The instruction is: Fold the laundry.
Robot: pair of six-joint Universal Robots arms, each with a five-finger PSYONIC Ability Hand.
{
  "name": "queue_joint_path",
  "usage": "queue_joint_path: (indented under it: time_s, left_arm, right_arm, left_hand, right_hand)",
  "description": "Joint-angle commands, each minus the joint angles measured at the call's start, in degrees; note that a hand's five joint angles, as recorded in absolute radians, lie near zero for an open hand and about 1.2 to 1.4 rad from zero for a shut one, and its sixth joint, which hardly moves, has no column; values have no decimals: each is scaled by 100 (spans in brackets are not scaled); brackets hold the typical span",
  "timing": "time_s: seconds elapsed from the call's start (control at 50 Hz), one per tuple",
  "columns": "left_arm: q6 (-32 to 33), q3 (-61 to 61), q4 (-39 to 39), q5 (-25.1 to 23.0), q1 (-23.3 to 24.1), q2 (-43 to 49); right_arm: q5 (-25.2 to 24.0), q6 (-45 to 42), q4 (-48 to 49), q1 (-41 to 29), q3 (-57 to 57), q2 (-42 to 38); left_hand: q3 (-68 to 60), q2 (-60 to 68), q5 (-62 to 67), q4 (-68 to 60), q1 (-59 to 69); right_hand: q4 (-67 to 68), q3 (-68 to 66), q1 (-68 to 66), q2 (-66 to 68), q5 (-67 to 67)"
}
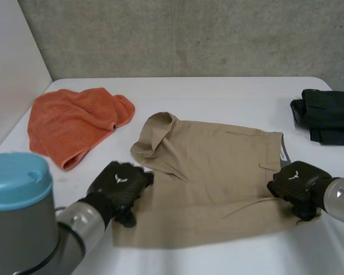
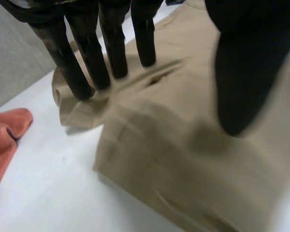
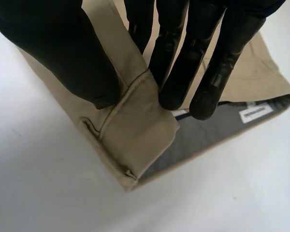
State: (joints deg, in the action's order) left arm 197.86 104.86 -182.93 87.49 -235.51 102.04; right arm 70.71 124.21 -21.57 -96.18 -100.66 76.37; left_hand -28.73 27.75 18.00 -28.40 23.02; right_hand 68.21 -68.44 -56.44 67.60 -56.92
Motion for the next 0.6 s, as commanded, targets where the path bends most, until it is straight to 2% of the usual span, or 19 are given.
queue_joint_path:
  time_s: [0.02, 0.1, 0.22, 0.3, 0.34, 0.42, 0.52, 0.6]
  left_arm:
    - [25, -764, -269, -4, -21, 334]
    - [-19, -1327, -700, -22, -39, 561]
    - [-28, -2214, -1052, -66, -39, 1572]
    - [-63, -2900, -1052, -443, -12, 2424]
    - [-107, -3234, -1070, -847, -21, 2846]
    - [-195, -3753, -1123, -1164, -56, 3391]
    - [-204, -4421, -1114, -989, -91, 3971]
    - [-169, -4930, -1105, -481, -371, 4305]
  right_arm:
    - [-22, 16, 21, -50, -147, -87]
    - [-31, 24, 56, -59, -173, -87]
    - [-22, 156, 294, -68, -235, -87]
    - [-31, 288, 408, -85, -244, -105]
    - [-31, 306, 435, -77, -261, -113]
    - [-31, 306, 470, -77, -279, -148]
    - [-39, 314, 505, -77, -349, -149]
    - [-39, 314, 566, -68, -393, -149]
  left_hand:
    - [741, -643, -668, 708, -170]
    - [674, -576, -601, 641, -103]
    - [623, -526, -551, 590, -52]
    - [540, -442, -467, 507, 31]
    - [271, -173, -198, 238, 300]
    - [-149, 247, 222, -182, 720]
    - [-268, 366, 341, -301, 839]
    - [-622, 719, 694, -655, 1192]
  right_hand:
    - [1179, -1156, -2356, 1240, -1308]
    - [1179, -1156, -2356, 1240, -1308]
    - [1179, -1156, -2356, 1240, -1308]
    - [1179, -1156, -2356, 1240, -1308]
    - [1179, -1156, -2356, 1240, -1308]
    - [1179, -1156, -2356, 1240, -1308]
    - [1179, -1156, -2356, 1240, -1308]
    - [1179, -1156, -2356, 1240, -1308]
